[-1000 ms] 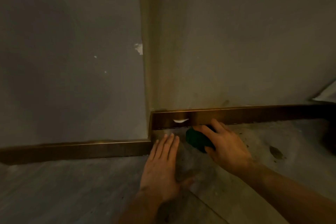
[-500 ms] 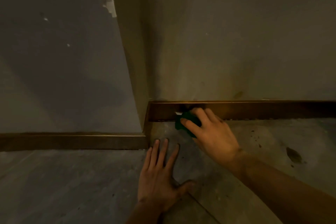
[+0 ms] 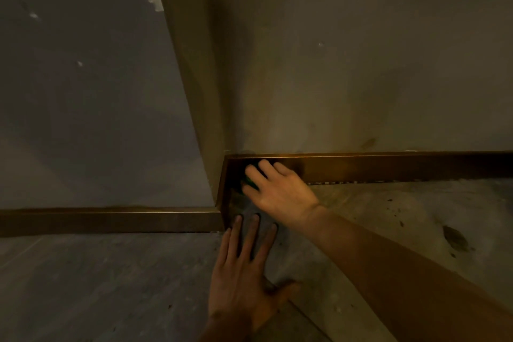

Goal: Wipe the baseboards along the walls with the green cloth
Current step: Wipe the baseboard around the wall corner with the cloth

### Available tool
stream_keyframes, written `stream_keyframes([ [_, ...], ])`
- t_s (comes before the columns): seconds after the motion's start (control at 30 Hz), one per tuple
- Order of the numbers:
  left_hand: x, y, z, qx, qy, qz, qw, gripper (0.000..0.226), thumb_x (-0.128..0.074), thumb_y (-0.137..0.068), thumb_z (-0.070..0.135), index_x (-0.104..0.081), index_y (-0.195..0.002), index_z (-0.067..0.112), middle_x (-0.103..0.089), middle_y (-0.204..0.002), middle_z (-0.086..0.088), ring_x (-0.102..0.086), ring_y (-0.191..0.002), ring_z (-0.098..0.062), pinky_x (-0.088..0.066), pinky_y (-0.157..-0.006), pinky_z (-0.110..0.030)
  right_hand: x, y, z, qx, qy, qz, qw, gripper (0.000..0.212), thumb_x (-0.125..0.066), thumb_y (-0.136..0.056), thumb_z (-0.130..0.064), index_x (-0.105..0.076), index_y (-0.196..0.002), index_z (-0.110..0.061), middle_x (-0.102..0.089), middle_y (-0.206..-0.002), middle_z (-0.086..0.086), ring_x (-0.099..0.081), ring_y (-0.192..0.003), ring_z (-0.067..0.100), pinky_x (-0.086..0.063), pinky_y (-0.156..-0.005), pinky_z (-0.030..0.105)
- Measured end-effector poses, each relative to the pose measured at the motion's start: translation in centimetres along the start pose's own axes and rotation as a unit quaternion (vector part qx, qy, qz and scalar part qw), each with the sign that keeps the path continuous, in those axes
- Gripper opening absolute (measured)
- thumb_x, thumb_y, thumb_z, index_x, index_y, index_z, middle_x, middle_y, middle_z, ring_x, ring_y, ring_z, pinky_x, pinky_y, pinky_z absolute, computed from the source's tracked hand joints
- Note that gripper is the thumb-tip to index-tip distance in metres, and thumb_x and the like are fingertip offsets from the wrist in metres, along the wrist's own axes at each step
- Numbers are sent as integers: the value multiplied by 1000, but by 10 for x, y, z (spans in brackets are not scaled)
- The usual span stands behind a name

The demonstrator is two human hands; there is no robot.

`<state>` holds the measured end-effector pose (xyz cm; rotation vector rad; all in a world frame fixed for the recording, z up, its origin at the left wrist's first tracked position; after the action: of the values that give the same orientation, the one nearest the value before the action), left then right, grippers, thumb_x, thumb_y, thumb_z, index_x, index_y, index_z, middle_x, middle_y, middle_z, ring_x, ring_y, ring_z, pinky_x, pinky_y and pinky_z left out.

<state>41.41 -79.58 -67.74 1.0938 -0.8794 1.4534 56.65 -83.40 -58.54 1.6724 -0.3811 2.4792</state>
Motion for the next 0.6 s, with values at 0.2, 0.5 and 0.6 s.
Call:
stream_keyframes([
  [0.2,1,0,-2,2,-13,4,1000,106,-32,-78,98,-16,-162,35,-15,-170,-3,-5,-157,-34,-12,-119,-52,-14,2,4,24,14,-12,1000,22,-52,-90,-8,-67,-106,-5,-50,-124,16,-47,-103,39,-48,-75,45],
  [0.5,1,1,-1,5,-13,-3,1000,104,-30,-78,97,-13,-162,38,-9,-171,-1,1,-157,-30,-11,-120,-53,-19,34,26,-14,50,-14,999,26,-47,-91,-7,-69,-105,-6,-56,-120,12,-52,-98,36,-48,-70,42],
  [0.6,2,2,-1,3,-10,-3,1000,103,-32,-79,97,-13,-162,38,-9,-171,-1,0,-157,-31,-13,-119,-53,-22,51,40,-34,59,-51,996,28,-66,-84,-10,-69,-112,-9,-55,-124,11,-49,-101,36,-49,-72,42],
])
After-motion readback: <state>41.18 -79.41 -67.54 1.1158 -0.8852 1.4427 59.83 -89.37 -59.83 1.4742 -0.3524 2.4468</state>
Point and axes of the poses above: each hand's wrist, its own y-axis away from the middle knuckle, its own x-axis out of the back of the hand, z = x × y, the point moved 2 cm from there along -y, towards the middle knuckle
